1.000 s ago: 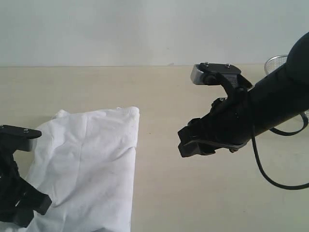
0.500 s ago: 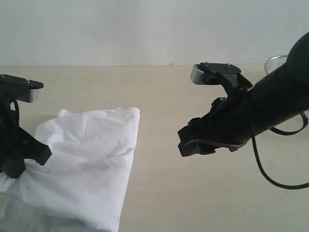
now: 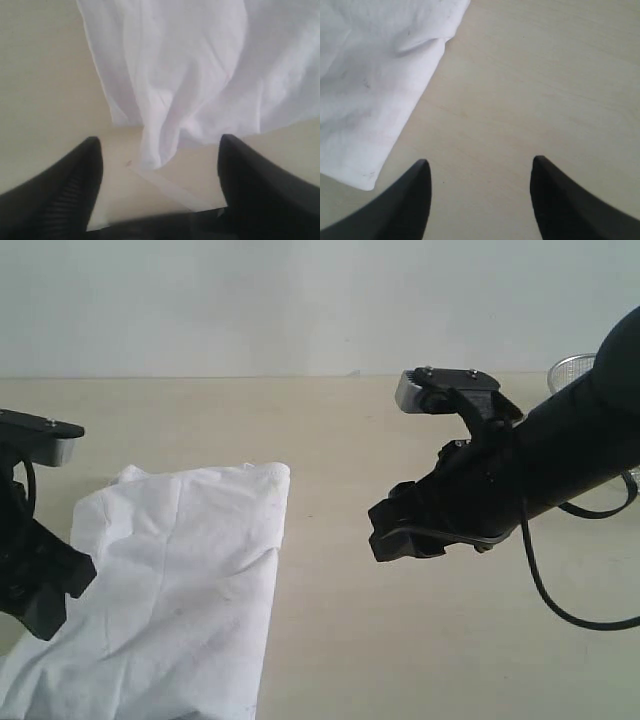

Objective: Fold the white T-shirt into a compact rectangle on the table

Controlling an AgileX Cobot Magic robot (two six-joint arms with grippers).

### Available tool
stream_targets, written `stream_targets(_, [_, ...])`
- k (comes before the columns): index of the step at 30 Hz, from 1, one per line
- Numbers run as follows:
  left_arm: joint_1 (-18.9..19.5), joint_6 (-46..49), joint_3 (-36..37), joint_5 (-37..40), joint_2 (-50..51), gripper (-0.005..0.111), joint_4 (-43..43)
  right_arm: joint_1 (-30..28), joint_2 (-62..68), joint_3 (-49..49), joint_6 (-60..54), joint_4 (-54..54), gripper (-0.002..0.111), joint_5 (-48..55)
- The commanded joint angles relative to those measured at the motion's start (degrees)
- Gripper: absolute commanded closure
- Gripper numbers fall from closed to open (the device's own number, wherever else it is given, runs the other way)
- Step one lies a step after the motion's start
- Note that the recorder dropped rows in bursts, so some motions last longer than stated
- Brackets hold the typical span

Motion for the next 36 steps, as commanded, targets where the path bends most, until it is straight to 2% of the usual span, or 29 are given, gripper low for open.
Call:
stream_targets(1, [0.1,-0.7,0.3,-2.4,-0.9,0.062,-1.6,-0.3,-0.7,0.1,-0.4,0.0,0.056,-0.2])
stream_targets(4, [0.1,3.8,0.3,-11.0,-1.2,0.087,-8.4,-0.3,-0.7,0.1,-0.4,0.0,0.056,-0.2])
stream_targets(5, [0.1,6.3,0.2,-13.4,-1.0,0.099,-11.8,-0.3,-0.7,0.1,-0.4,0.0,0.056,-0.3])
stream_targets(6, [0.1,8.8,0.1,-15.9,-0.9,0.102,-13.8,-0.3,-0.7,0.1,-0.4,0.0,0.056,-0.3])
stream_targets(8, [0.1,12.4,-0.2,-19.8,0.4,0.102,-17.7,-0.3,-0.7,0.1,-0.4,0.0,0.056,-0.3])
stream_targets(11, [0.1,13.5,-1.0,-20.3,3.7,0.102,-18.1,-0.3,-0.7,0.1,-0.4,0.0,0.056,-0.1])
stream_targets(19, [0.1,9.6,-1.1,-21.1,11.8,0.102,-11.3,-0.3,-0.7,0.1,-0.4,0.0,0.056,0.2])
stream_targets(26, [1.1,-1.9,-1.1,-20.2,11.8,0.102,3.7,-0.3,-0.7,0.1,-0.4,0.0,0.056,0.2])
stream_targets(36, [1.8,-1.9,-1.1,-18.2,13.4,0.102,4.7,-0.3,-0.7,0.1,-0.4,0.0,0.056,0.3])
